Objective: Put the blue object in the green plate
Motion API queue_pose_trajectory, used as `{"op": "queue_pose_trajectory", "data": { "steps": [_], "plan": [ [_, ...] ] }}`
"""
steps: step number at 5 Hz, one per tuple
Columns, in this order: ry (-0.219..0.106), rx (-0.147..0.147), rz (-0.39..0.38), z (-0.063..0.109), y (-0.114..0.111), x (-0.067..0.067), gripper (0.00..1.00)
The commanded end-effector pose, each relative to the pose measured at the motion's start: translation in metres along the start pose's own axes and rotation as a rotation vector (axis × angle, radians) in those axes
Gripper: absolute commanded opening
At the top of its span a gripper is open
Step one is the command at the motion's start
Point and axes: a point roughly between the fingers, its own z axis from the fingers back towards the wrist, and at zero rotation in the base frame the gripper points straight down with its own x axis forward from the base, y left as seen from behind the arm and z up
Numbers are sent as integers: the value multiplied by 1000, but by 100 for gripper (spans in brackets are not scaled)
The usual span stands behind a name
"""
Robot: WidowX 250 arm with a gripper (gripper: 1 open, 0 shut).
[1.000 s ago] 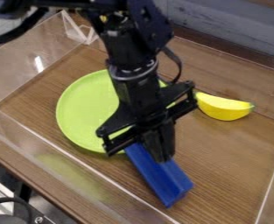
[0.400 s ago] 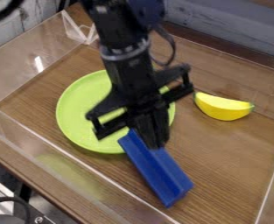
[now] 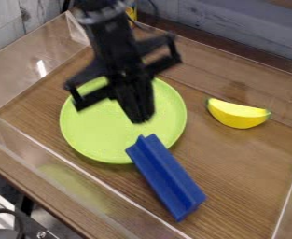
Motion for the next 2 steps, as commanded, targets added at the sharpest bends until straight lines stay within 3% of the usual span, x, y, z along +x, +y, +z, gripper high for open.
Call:
{"op": "queue_pose_trajectory", "data": {
  "steps": [1,2],
  "plan": [
    [-34,-40,-33,11,3,21,0],
    [-47,-31,-51,10,11,33,0]
  ]
}}
